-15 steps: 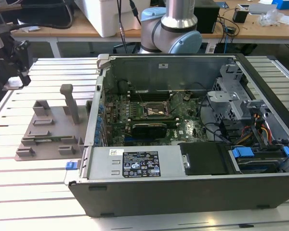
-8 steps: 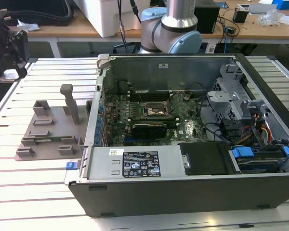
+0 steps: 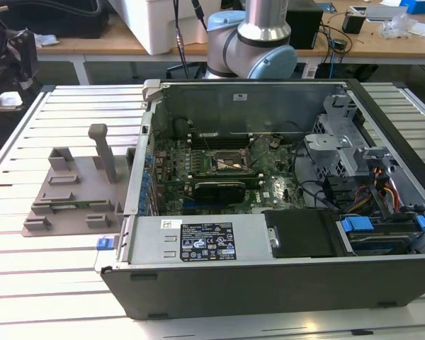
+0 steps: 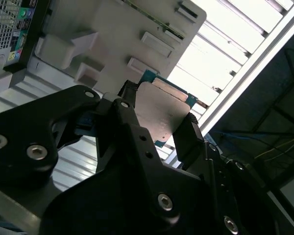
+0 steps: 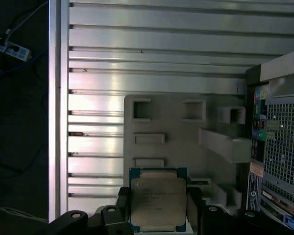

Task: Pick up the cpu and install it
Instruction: 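Pick up the cpu and move it towards the insertion slot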

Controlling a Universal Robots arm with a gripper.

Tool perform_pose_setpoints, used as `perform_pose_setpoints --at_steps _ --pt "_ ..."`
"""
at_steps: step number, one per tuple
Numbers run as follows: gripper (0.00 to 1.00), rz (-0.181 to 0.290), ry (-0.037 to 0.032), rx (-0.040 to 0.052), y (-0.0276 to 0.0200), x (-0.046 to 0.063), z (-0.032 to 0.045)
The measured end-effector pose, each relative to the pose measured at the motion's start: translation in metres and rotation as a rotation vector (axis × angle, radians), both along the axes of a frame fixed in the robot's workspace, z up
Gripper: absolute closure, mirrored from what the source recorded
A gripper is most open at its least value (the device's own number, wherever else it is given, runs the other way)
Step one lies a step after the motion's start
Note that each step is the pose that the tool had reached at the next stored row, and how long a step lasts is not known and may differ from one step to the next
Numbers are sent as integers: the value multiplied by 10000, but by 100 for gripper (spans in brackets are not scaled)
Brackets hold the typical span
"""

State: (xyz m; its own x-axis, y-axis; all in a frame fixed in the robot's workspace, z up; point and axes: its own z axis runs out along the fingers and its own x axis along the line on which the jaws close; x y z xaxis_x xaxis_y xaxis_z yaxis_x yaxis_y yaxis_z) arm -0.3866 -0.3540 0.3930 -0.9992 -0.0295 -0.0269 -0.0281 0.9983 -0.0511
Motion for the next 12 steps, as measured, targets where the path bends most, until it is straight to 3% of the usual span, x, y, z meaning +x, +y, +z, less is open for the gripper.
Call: perform_pose_setpoints --at_steps 5,12 --pt "45 0 -1 1 3 0 169" --pt "45 0 1 16 3 4 171"
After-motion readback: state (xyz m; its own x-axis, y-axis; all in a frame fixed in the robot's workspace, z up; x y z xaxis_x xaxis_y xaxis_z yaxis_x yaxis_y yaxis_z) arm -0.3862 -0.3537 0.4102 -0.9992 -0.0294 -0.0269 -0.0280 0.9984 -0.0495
